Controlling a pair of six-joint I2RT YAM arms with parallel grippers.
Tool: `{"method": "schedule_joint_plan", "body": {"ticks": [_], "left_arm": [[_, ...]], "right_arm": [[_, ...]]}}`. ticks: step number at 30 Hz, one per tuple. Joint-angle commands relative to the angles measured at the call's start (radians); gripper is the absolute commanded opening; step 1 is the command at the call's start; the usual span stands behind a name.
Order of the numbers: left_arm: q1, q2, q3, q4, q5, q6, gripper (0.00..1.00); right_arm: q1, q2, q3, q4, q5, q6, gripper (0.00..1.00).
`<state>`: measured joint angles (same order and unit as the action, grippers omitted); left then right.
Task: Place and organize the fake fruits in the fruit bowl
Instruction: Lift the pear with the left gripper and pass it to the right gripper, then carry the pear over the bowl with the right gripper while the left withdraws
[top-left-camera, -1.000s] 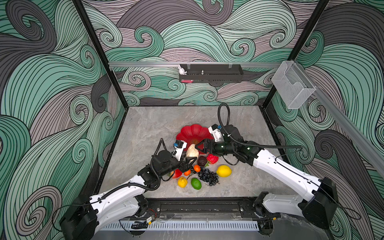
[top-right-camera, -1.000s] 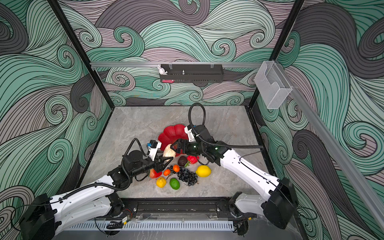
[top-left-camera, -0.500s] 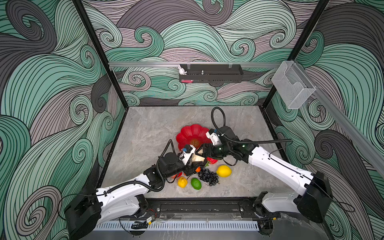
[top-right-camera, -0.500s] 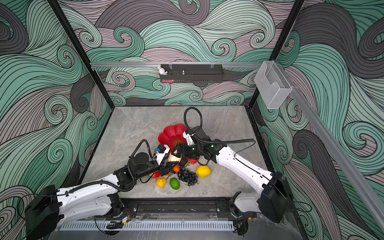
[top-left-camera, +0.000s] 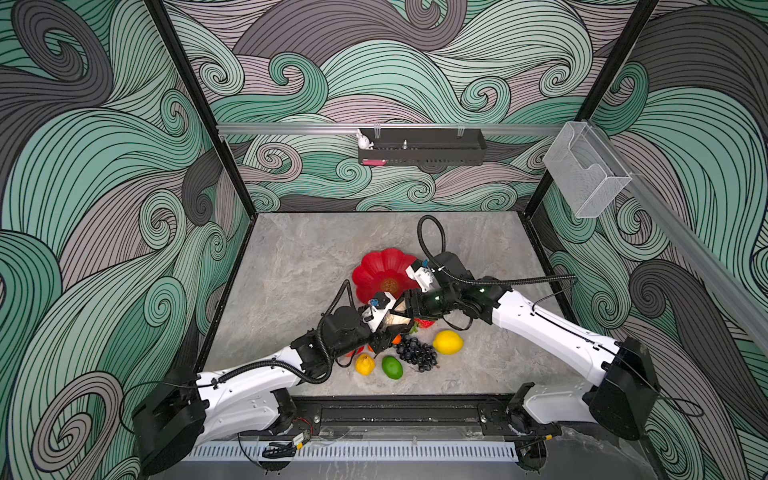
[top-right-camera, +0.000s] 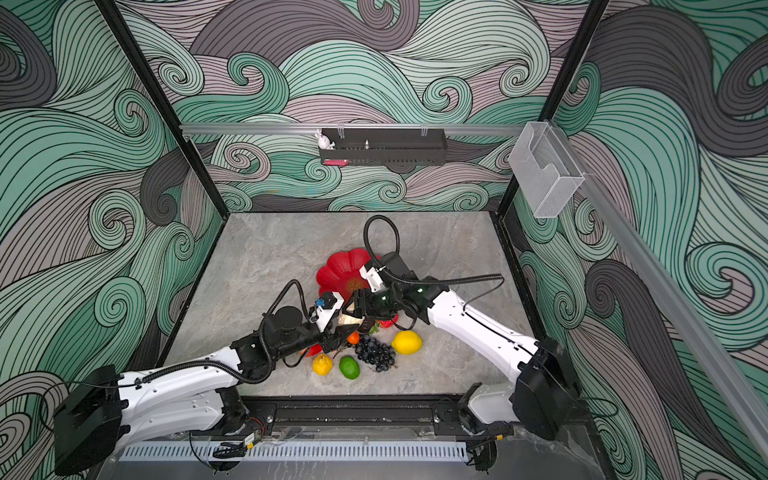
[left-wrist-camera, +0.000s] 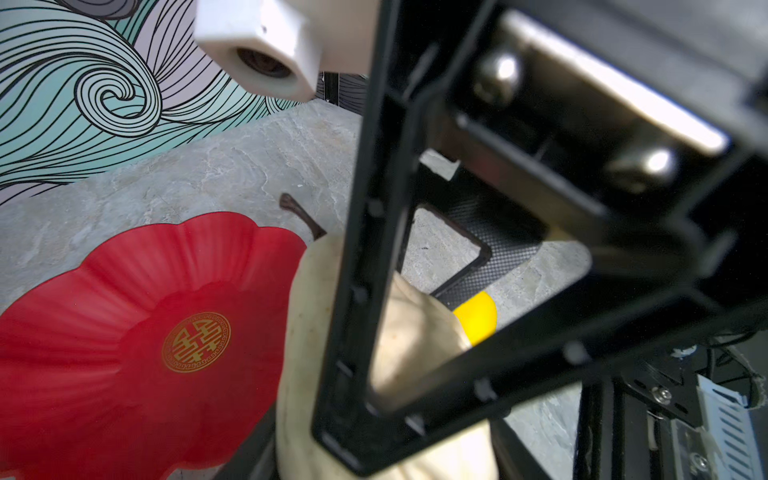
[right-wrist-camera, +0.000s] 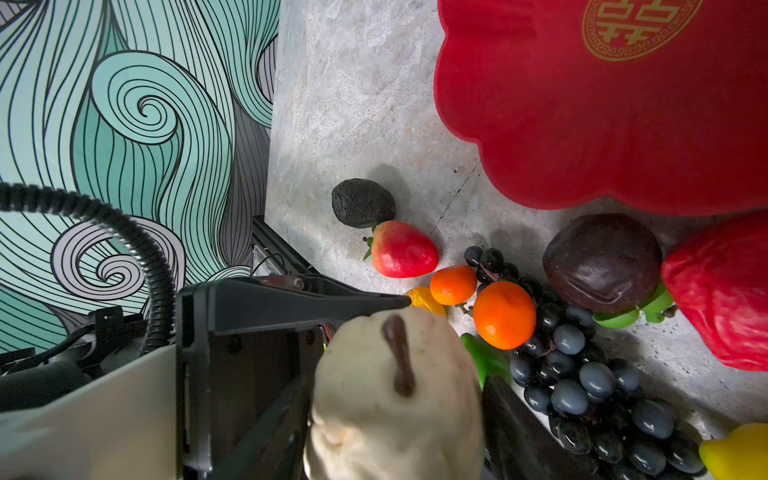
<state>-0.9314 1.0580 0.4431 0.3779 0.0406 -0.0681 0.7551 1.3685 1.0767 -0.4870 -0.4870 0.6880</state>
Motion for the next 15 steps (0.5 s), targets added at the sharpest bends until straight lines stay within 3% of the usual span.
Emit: {"method": "schedule_joint_plan", "body": {"ticks": [1,6,9,13,15], "left_arm": [[-0.011,0.003,0.049,0.029,-0.02,0.028,0.52],[-0.02,-0.01,0.053,-0.011,-0.059,0.026,0.61],[-0.02,-0.019,0.066,-0.067,-0.096,-0.005,0.75],[-0.02,-0.075,0.068,-0.177,-0.185,-0.099,0.9],[-0.018,-0.13,0.036,-0.195,-0.239,-0.15,0.9]], "right_arm": [[0.009,0.013,0.015,-0.003,-0.025,-0.004,0.59],[0.01,0.004,0.021,-0.011,0.02,-0.012,0.52],[0.008,-0.004,0.02,-0.018,0.08,-0.014,0.51],[-0.001,-0.014,0.03,-0.021,0.242,-0.05,0.5],[-0.002,-0.004,0.04,-0.006,0.338,-0.081,0.5]]}}
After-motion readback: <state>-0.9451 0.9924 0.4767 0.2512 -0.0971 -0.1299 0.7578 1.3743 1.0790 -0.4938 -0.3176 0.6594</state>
